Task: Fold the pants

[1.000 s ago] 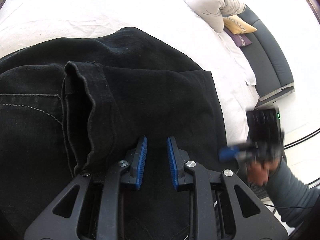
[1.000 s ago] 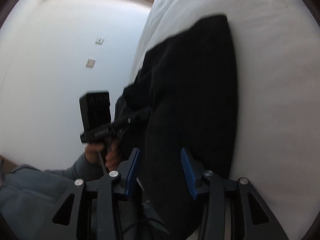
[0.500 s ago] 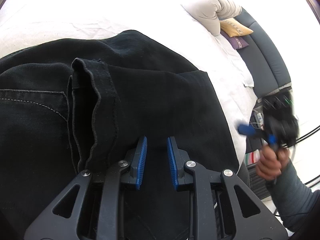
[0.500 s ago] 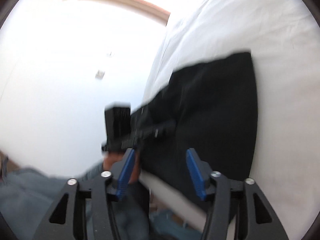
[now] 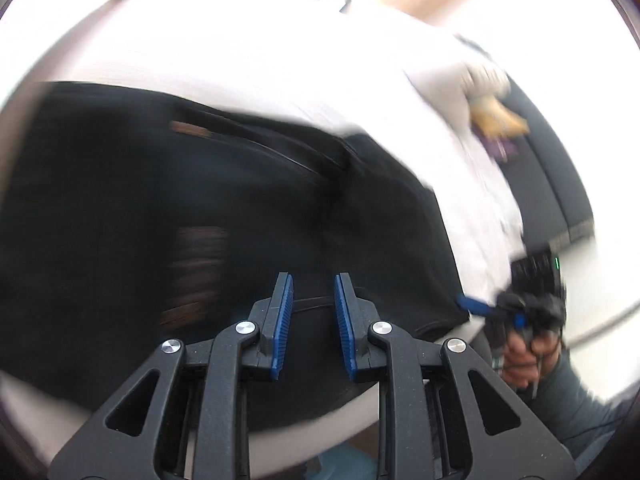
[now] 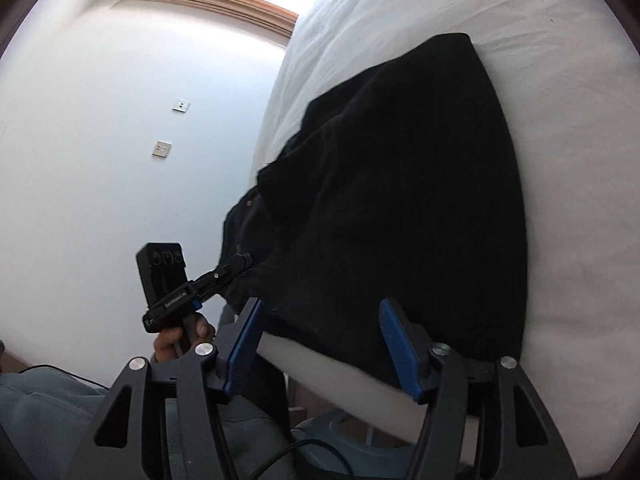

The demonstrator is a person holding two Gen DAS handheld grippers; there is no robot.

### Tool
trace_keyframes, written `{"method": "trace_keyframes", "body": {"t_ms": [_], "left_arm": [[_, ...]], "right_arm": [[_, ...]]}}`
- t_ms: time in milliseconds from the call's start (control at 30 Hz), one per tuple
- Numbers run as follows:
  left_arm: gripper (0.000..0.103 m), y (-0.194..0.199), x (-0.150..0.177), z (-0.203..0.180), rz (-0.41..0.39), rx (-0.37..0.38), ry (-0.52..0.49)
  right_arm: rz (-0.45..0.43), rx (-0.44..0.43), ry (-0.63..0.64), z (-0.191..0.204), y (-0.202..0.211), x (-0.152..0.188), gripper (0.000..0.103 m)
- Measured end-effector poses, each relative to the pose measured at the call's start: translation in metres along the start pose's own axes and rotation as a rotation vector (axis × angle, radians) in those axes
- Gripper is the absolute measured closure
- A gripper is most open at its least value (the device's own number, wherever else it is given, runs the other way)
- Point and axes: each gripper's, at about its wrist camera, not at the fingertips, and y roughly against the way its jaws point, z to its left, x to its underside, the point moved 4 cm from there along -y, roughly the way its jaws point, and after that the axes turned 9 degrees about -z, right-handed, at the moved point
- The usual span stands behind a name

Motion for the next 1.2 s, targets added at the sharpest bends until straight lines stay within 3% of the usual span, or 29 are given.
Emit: {"method": "trace_keyframes", "body": {"t_ms": [133,167,200,267,400,467,600,667,733,833,967,1033,1067,1133,1200], "left_arm": [[0.080,0.068,-0.008,0.056,-0.187,-0.111,0.146],[0.066,0.078,-0.007,0.067,-0.220,-0.131,0.177],[0.038,0.085,-0.006,0.075,-0.240,-0.148,0.201],[0.029,0.099,-0.002,0.087,-0.302,-0.174,0.253],[0.029,0.101,0.007,0.094,-0.292,-0.142,0.273],[0.029,0.090,0.014,0.101,-0.251,-0.134,0.321],[0.029,0.089,0.024,0.123,-0.215,-0.173,0.433],[0.029,0.089,0.028,0.135,-0.227,-0.171,0.492],[0.029,0.083,0.033,0.144,-0.201,-0.170,0.535],[0.028,0.074,0.028,0.139,-0.209,-0.178,0.511],[0.029,0.058,0.011,0.123,-0.181,-0.097,0.509],[0.029,0.047,0.009,0.112,-0.143,-0.094,0.465],[0.032,0.043,0.010,0.109,-0.133,-0.094,0.448],[0.048,0.036,0.012,0.111,-0.127,-0.087,0.475],[0.078,0.034,0.012,0.117,-0.111,-0.079,0.523]], "right_arm": [[-0.040,-0.150,0.033,0.047,-0.024,-0.001,0.039],[-0.022,-0.165,0.050,0.057,-0.037,-0.006,0.039],[0.007,-0.177,0.073,0.067,-0.052,-0.011,0.039],[0.061,-0.190,0.121,0.086,-0.085,-0.021,0.039],[0.140,-0.203,0.149,0.109,-0.153,-0.040,0.039],[0.168,-0.188,0.144,0.110,-0.179,-0.051,0.039],[0.253,-0.087,0.113,0.090,-0.222,-0.050,0.039],[0.294,-0.033,0.084,0.074,-0.237,-0.038,0.047],[0.259,-0.048,0.073,0.071,-0.235,-0.038,0.048],[0.256,-0.042,0.060,0.071,-0.234,-0.039,0.048],[0.259,-0.035,0.056,0.063,-0.224,-0.038,0.049],[0.248,-0.047,0.045,0.056,-0.218,-0.040,0.051],[0.243,-0.051,0.043,0.051,-0.215,-0.040,0.052],[0.238,-0.058,0.042,0.050,-0.212,-0.040,0.052],[0.239,-0.056,0.040,0.049,-0.209,-0.042,0.052]]}}
